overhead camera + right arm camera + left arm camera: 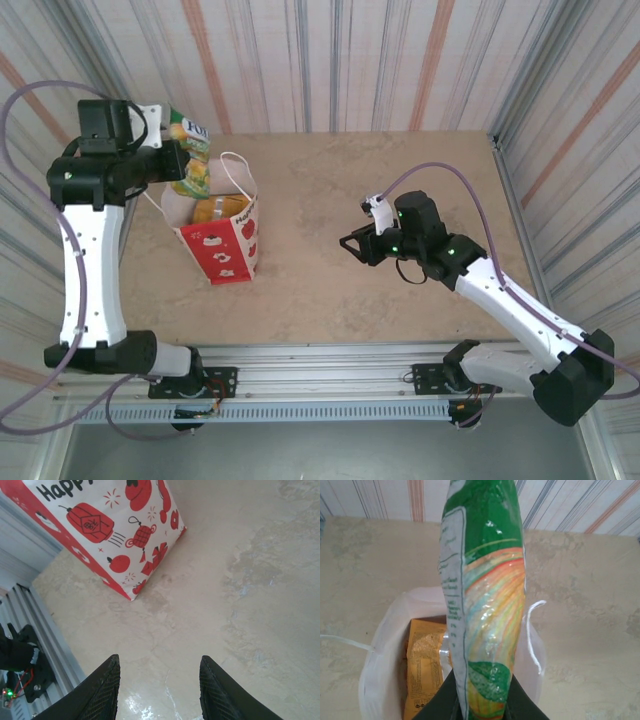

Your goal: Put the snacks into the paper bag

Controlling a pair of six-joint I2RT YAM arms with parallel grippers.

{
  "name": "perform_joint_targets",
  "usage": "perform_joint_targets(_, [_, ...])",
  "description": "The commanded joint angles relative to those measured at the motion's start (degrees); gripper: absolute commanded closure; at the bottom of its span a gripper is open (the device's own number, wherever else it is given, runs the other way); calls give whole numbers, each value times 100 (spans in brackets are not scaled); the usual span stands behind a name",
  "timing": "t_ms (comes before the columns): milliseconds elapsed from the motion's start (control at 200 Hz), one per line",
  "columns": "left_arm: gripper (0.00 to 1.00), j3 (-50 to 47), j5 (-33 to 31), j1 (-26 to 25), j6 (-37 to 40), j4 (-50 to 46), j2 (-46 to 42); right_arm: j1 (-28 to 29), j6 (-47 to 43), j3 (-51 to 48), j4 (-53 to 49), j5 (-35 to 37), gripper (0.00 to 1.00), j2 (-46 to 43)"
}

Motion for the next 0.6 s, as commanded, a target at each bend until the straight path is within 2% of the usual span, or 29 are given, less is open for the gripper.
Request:
perform_joint_targets(0, [98,-166,231,37,71,-201,98,2,140,2,-101,-102,55,5])
perform_joint_targets(170, [98,-465,416,40,109,-424,219,-5,135,1,-126,-100,55,-7])
perform_joint_targets(401, [98,-317,651,40,172,-1016,342,-2,146,-19,-146,-95,55,-12])
perform_joint_targets(591, [99,-485,910,44,84,-1152,357,6,193,-16,-99,-137,55,31])
